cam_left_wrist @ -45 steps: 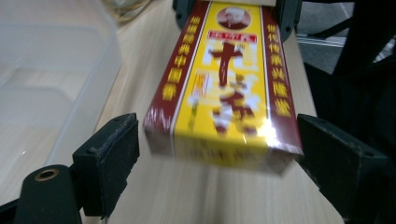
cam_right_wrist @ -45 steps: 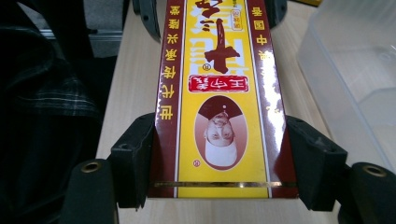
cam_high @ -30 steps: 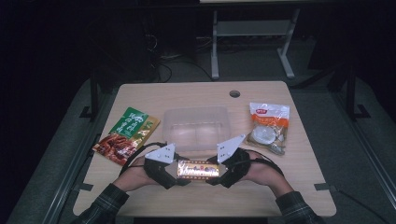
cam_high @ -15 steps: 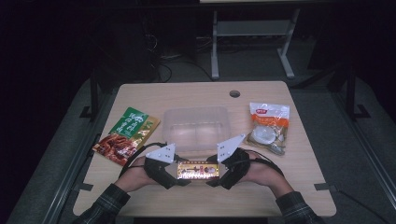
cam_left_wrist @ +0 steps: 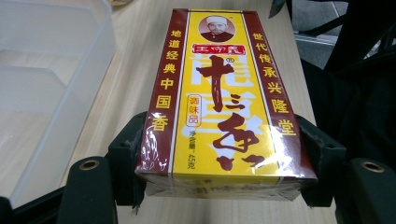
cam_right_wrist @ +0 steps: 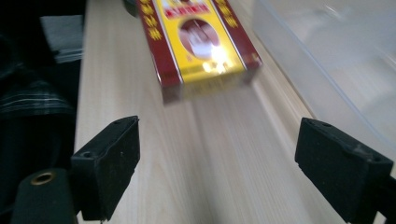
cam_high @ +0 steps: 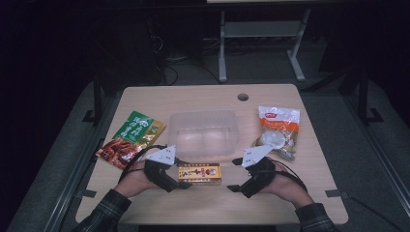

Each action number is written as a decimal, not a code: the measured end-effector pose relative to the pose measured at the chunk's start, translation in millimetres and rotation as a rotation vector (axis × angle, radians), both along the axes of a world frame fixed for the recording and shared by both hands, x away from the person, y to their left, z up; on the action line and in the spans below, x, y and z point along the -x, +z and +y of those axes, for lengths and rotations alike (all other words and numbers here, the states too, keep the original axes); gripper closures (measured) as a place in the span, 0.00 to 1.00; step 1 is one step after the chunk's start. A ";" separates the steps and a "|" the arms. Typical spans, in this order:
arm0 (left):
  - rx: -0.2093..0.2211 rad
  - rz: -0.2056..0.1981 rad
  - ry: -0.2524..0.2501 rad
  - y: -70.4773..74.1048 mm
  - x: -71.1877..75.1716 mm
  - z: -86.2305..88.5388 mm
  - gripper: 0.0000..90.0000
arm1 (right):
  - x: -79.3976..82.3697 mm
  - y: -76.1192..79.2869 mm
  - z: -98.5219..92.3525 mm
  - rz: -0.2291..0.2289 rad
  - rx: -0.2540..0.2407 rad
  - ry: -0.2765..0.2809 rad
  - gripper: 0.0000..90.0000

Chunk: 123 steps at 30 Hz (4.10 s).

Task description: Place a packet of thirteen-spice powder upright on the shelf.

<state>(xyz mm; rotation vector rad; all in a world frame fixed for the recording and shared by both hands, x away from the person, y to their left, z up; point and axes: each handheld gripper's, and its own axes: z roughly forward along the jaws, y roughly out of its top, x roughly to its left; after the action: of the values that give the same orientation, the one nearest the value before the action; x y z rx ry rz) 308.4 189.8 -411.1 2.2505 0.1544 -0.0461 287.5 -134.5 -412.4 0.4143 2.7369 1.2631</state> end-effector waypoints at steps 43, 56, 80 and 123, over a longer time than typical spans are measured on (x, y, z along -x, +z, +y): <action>-0.083 -0.062 0.044 69.7 -99.8 -15.1 0.35 | 49.7 -38.2 -57.4 0.021 0.021 -0.327 0.15; -0.151 -0.057 0.022 76.6 -134.3 -43.8 0.35 | 49.5 -37.5 -59.2 0.015 0.015 -0.325 0.15; -0.273 -0.019 0.011 51.9 -163.0 -89.5 0.35 | 49.0 -36.7 -59.6 0.007 0.001 -0.310 0.15; -0.157 -0.042 0.039 58.1 -167.7 -109.9 0.34 | 48.6 -36.7 -59.3 0.009 0.002 -0.302 0.15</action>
<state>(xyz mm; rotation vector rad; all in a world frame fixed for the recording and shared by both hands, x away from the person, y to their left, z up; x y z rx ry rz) 476.1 80.0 -353.0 2.4020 0.1852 0.0351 238.9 -193.9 -449.1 0.7986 2.5555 1.1808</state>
